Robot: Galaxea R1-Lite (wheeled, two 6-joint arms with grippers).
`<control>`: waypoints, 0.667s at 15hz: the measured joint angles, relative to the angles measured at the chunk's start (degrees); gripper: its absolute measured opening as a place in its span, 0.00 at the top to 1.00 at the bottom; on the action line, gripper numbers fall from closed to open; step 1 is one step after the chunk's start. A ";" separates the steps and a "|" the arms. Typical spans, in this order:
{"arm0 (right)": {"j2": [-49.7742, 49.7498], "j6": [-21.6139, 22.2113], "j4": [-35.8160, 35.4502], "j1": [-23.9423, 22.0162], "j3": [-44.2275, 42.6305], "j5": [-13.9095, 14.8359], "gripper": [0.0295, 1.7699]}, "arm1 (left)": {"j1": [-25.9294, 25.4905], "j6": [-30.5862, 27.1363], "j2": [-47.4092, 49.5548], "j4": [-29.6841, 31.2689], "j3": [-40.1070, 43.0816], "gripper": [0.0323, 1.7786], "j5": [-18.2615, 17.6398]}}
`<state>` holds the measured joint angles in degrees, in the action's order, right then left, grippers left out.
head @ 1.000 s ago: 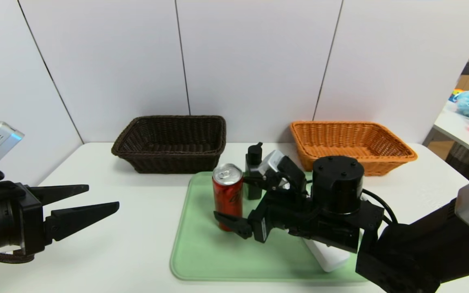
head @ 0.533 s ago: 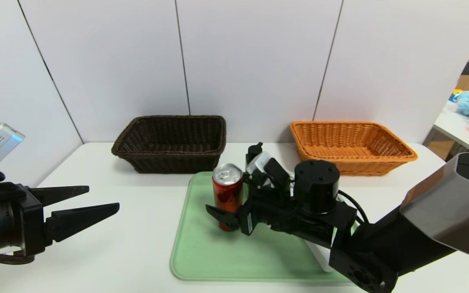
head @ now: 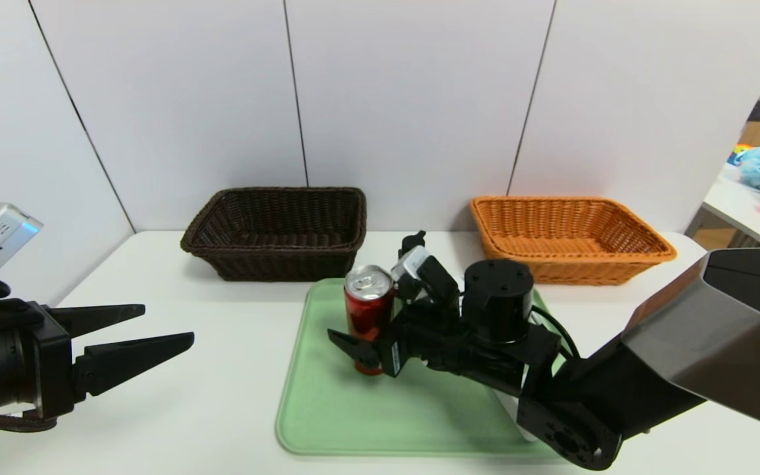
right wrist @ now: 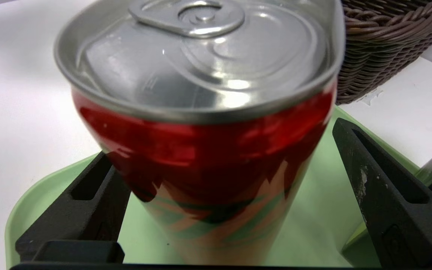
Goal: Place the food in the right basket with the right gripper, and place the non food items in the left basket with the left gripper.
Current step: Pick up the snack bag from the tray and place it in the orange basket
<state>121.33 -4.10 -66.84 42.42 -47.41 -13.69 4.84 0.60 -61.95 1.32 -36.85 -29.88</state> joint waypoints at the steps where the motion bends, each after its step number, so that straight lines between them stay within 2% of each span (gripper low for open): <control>1: 0.09 0.00 0.00 0.02 -0.40 0.00 0.03 | 0.00 0.00 0.00 -0.02 0.06 0.05 0.00; 2: 0.13 0.00 0.04 0.02 -0.74 0.05 0.03 | 0.00 0.00 0.00 0.00 0.09 0.05 0.00; 4: 0.17 0.09 0.04 0.11 -1.15 0.09 0.24 | 0.00 -0.02 0.00 0.02 0.09 0.05 0.00; 6: 0.20 0.02 -0.05 0.57 -1.27 1.18 0.40 | 0.00 -0.05 -0.01 0.05 0.06 0.05 0.00; 7: 0.24 -0.01 -0.07 0.77 -1.32 1.95 0.44 | 0.00 -0.07 -0.04 0.05 0.02 0.05 -0.02; 10: 0.33 0.02 -0.11 0.85 -1.38 2.17 0.45 | 0.00 -0.09 -0.12 0.06 -0.05 0.05 -0.07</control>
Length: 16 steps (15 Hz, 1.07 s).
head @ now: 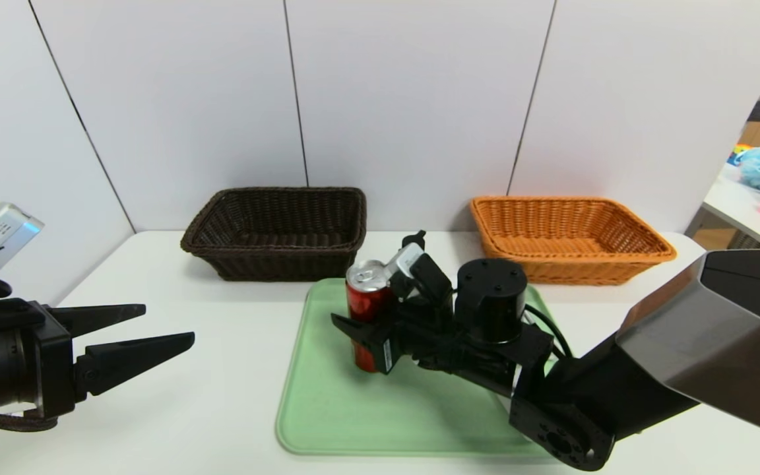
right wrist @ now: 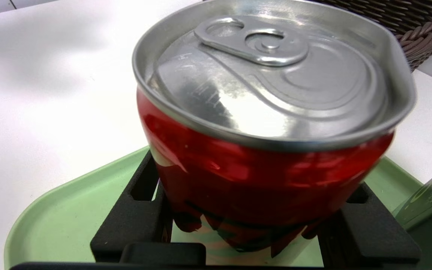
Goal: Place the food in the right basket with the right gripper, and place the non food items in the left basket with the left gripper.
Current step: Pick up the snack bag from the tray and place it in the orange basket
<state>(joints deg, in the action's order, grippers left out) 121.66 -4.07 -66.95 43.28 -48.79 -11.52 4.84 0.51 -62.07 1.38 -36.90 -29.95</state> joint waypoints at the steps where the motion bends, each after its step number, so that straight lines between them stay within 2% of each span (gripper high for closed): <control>1: 0.00 0.00 0.02 0.02 -0.02 0.00 0.45 | 0.00 -0.02 -0.05 0.00 0.00 0.05 0.00; 9: -3.66 0.69 1.62 0.13 -0.85 0.23 0.45 | 0.00 0.09 -0.11 0.00 -0.11 0.05 0.02; 16: -11.91 0.61 10.20 -1.83 -4.05 0.69 0.45 | 0.00 0.17 0.20 0.00 -0.02 0.05 0.07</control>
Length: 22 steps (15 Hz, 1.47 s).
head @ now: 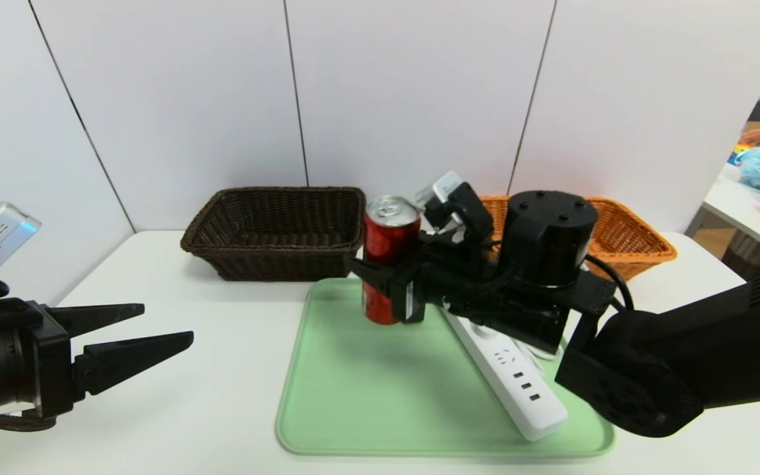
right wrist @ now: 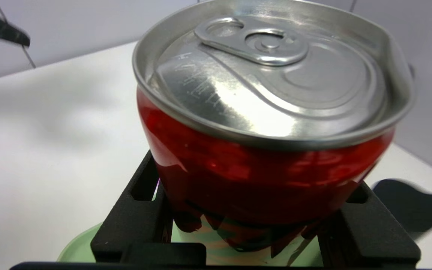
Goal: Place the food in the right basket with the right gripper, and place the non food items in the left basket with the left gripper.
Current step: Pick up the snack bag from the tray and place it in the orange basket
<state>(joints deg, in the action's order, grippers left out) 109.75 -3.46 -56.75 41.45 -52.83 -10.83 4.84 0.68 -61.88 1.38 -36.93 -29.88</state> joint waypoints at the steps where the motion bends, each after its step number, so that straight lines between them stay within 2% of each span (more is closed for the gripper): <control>1: -1.15 -0.01 1.24 -0.94 -0.66 0.00 0.45 | 0.00 0.00 0.13 -0.01 0.00 0.05 -0.02; 4: -4.21 0.07 5.34 -3.72 -2.71 -0.04 0.45 | 0.00 0.00 0.37 0.00 -0.09 0.05 0.00; 7: -5.89 0.02 6.12 -8.00 -3.89 -0.06 0.45 | 0.00 0.00 0.66 0.00 -0.20 0.05 -0.07; 12: -7.19 0.00 9.01 -18.08 -6.73 -0.13 0.45 | 0.00 -0.02 0.83 0.10 -0.30 0.05 -0.10; 18: -3.63 0.02 11.82 -30.27 -10.95 -0.20 0.45 | 0.00 -0.02 0.85 0.07 -0.50 0.05 0.06; 22: 1.22 0.00 11.35 -35.23 -12.93 -0.22 0.45 | -0.02 -0.02 0.85 0.10 -0.52 0.05 0.09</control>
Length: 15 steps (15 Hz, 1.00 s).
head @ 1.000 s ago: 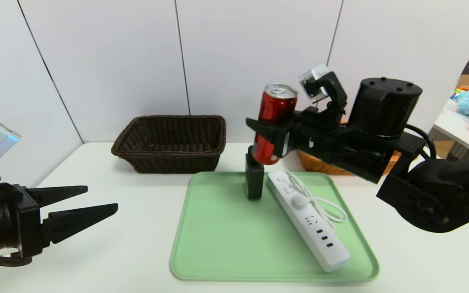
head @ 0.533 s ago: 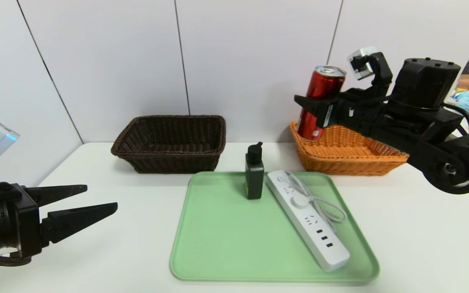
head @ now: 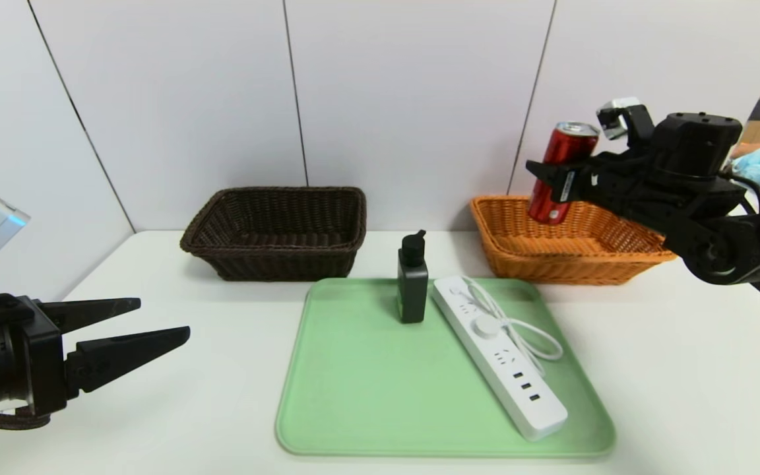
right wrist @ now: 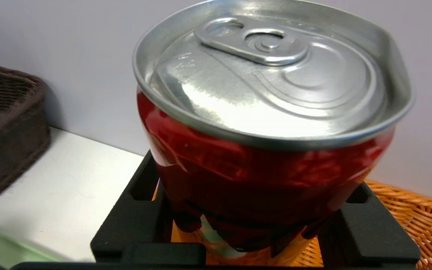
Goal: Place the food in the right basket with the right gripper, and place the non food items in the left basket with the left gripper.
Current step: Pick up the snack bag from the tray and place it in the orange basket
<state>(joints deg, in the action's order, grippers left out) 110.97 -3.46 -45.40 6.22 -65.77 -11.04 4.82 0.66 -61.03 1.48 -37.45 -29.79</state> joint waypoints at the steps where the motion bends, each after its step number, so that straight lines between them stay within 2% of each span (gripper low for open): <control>1: 1.21 -0.06 -0.09 -1.04 -0.16 -0.24 0.45 | 0.00 0.00 -0.02 0.00 0.00 0.05 0.00; 8: 8.35 -0.11 -0.22 -5.10 -3.46 0.13 0.45 | 0.02 -0.06 -0.38 0.00 0.07 0.05 0.00; 15: 12.65 -0.33 -2.36 -5.32 -4.05 0.18 0.45 | -0.02 0.20 -0.60 0.00 0.18 0.05 0.00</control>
<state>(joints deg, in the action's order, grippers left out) 123.62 -3.79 -47.76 0.90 -69.82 -10.86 4.79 0.85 -61.62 1.48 -37.27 -29.79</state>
